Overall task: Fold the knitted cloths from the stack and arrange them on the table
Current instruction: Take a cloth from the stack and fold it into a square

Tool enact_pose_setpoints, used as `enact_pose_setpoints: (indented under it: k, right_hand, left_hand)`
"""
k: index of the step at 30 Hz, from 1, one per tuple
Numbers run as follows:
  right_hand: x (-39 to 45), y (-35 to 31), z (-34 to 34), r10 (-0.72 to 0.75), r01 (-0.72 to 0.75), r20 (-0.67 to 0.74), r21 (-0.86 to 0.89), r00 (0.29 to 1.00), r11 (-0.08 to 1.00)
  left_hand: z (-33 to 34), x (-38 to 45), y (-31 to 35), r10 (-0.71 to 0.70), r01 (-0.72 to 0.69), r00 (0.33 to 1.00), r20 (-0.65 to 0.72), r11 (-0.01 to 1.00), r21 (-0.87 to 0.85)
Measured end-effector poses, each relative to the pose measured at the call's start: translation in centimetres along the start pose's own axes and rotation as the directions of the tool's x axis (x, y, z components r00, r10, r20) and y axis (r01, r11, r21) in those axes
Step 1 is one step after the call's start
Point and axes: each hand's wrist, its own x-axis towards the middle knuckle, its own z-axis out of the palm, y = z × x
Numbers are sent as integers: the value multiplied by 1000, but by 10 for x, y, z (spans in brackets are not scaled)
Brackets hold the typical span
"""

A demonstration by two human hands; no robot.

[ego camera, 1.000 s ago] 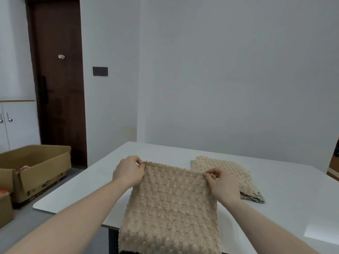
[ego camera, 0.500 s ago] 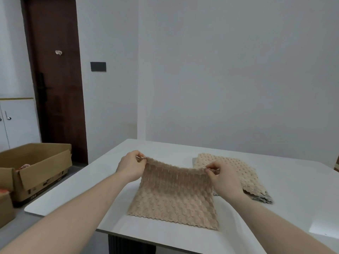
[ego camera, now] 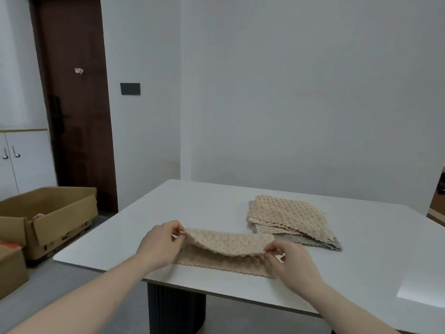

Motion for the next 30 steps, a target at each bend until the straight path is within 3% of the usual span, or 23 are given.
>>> enact_pose_setpoints:
  k: [6, 11, 15, 18, 20, 24, 30]
  right_hand:
    - [-23, -2, 8, 45, -44, 62, -29, 997, 999]
    - [-38, 1, 18, 95, -104, 63, 158, 993, 982]
    - [-35, 4, 20, 143, -161, 92, 241, 985, 957]
    - [-29, 8, 21, 219, -236, 88, 337, 972, 911]
    - [-23, 11, 19, 291, -300, 84, 387, 953, 872]
    - [-5, 14, 19, 378, -405, 146, 332, 914, 852]
    - [19, 15, 35, 408, -422, 123, 121, 905, 899]
  left_hand:
    - [6, -22, -9, -35, 31, 999, 33, 993, 118]
    - [9, -35, -13, -5, -26, 993, 116, 964, 266]
    - [9, -28, 5, 27, -47, 998, 64, 942, 332]
    - [19, -22, 34, 137, -147, 989, 53, 945, 292]
    - [34, -21, 59, 176, -204, 974, 147, 957, 208]
    - [75, -15, 93, 160, -245, 919, 359, 948, 203]
    - [113, -12, 95, 59, -251, 876, 479, 904, 346]
